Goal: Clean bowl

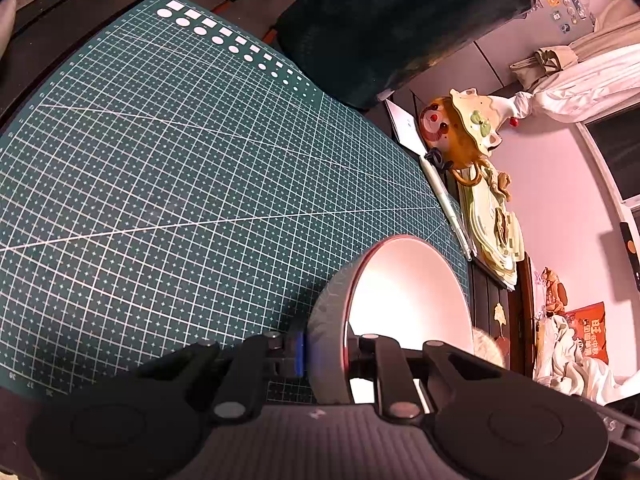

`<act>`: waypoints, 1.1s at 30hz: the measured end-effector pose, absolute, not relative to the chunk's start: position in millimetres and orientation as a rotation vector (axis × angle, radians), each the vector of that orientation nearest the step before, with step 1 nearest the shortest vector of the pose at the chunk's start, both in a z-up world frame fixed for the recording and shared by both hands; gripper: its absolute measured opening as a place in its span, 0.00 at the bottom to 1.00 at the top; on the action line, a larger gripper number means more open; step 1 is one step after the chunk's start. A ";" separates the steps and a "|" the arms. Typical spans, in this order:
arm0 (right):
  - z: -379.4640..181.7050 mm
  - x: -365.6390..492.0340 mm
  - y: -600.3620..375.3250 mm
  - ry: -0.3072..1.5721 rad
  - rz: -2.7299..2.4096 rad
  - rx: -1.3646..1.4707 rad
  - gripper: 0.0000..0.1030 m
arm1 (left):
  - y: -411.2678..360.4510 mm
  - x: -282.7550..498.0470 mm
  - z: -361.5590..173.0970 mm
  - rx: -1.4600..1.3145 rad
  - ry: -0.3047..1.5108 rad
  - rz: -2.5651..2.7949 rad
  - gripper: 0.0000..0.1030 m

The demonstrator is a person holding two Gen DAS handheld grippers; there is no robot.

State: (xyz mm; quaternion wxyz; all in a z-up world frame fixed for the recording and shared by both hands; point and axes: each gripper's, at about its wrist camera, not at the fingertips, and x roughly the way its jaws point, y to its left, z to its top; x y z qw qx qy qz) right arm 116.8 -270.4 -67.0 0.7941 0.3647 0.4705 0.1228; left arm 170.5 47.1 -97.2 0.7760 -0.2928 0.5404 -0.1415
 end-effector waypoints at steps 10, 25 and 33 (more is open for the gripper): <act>-66.6 116.6 -267.8 1.013 0.262 0.765 0.12 | 44.9 169.9 -95.6 -0.635 1.169 -0.307 0.16; -48.4 115.3 -275.0 0.927 0.256 0.770 0.12 | 29.4 165.6 -87.9 -0.632 1.172 -0.310 0.16; -60.6 116.3 -273.7 0.993 0.251 0.800 0.12 | 35.9 178.7 -85.8 -0.637 1.172 -0.311 0.16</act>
